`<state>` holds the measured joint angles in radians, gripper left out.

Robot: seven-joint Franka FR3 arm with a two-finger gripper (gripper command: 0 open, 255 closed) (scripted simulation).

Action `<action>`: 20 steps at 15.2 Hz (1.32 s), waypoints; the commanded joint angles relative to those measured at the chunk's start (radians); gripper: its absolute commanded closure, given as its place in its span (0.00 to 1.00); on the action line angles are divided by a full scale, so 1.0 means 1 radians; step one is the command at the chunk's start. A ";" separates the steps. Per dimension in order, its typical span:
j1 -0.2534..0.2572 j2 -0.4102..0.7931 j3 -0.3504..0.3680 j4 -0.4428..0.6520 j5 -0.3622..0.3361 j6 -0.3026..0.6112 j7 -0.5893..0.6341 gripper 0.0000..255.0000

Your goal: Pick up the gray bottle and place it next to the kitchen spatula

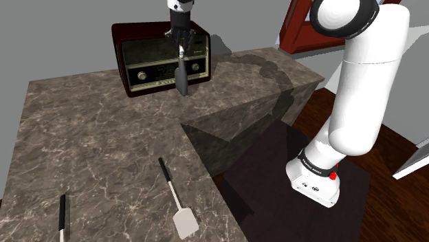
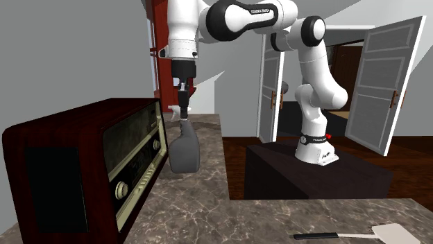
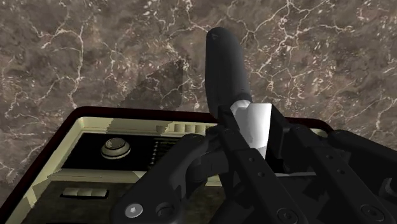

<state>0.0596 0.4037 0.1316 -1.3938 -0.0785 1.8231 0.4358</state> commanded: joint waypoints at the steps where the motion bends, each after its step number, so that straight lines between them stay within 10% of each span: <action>1: 0.000 -0.003 0.000 0.022 0.001 -0.026 -0.002 1.00; 20: 0.204 -0.162 0.113 -0.173 -0.015 -0.002 0.324 1.00</action>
<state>0.2490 0.2388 0.2366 -1.5710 -0.0901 1.8229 0.7360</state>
